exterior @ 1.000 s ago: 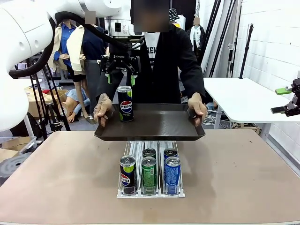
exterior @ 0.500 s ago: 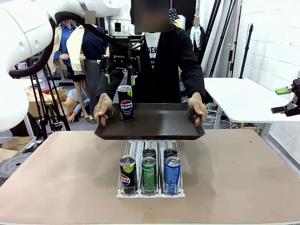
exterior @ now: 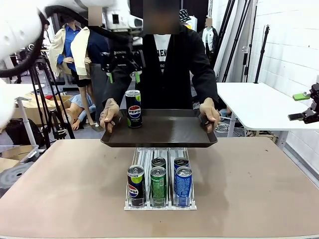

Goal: Retrieve and hand over the desired beverage to the person.
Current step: Pick up another can of the same type that the person held from the Automatic Can Dispenser.

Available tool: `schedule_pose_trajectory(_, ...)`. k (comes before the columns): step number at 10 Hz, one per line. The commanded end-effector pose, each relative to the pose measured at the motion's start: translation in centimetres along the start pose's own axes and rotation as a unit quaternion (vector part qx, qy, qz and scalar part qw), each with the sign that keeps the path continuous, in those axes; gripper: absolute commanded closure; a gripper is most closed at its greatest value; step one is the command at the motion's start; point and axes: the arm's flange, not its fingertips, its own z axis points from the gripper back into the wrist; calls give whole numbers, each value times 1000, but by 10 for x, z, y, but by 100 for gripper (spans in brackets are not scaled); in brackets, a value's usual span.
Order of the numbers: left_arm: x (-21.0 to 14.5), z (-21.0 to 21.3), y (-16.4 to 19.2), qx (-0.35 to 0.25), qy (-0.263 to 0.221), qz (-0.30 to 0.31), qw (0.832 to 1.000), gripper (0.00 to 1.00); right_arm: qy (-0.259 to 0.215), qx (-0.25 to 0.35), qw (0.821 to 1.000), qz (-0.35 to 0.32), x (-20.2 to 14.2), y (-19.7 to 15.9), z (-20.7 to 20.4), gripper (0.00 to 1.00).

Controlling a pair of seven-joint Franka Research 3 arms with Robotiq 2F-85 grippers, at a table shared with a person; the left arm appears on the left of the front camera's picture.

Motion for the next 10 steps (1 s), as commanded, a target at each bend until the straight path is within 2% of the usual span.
schedule_pose_trajectory(1,-70,-29,47,-48,-6,24,999,0,1,1,1000,-5,0,1,-1,0)
schedule_pose_trajectory(3,-75,-50,110,-139,25,19,990,0,1,1,1000,-5,0,1,-1,0)
schedule_pose_trajectory(7,-106,-86,195,-247,-39,7,968,0,1,1,1000,-5,0,1,-1,0)
schedule_pose_trajectory(10,-119,-108,234,-340,-76,-69,935,0,1,1,1000,-5,0,1,-1,0)
